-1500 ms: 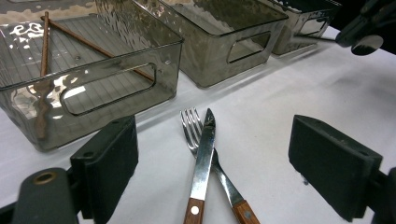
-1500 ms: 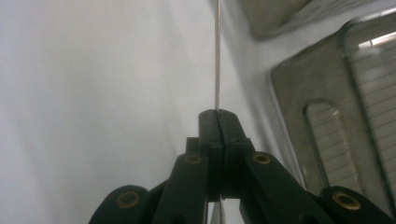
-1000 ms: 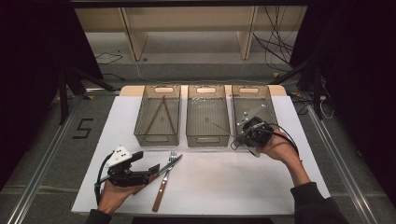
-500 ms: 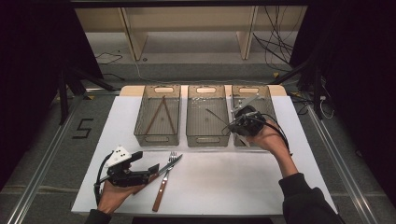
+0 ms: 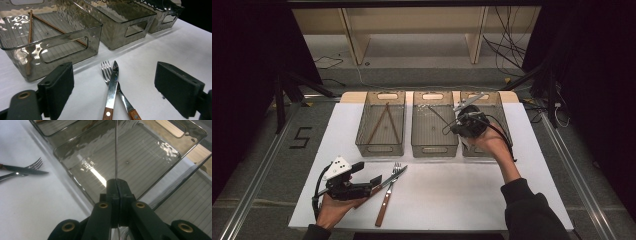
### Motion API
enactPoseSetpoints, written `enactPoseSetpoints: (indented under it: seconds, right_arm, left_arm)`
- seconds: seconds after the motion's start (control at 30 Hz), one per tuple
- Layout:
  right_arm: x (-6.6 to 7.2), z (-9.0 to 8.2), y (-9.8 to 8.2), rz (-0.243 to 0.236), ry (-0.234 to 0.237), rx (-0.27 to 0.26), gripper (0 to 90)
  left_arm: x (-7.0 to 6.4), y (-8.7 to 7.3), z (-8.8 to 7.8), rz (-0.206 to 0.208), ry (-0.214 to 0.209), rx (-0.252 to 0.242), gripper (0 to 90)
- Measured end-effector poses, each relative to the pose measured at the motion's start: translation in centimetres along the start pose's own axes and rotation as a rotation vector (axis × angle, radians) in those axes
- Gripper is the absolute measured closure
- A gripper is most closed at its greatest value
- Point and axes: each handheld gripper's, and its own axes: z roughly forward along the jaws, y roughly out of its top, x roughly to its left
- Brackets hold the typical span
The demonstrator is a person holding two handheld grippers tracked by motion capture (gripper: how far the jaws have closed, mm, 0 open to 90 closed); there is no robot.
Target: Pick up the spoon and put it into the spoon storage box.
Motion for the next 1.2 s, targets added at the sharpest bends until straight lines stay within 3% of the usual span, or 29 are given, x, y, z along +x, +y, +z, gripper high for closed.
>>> enactPoseSetpoints:
  seconds: [0.77, 1.2]
  right_arm:
    - [-0.6, 2.5, 2.5, 0.075, -0.033, -0.037, 90.0]
    - [-0.8, 3.5, 2.8, 0.129, -0.046, -0.056, 90.0]
  left_arm:
    - [-0.1, 0.0, 0.0, 0.003, 0.000, 0.005, 15.6]
    - [0.0, 0.0, 0.0, 0.003, 0.000, 0.002, 15.6]
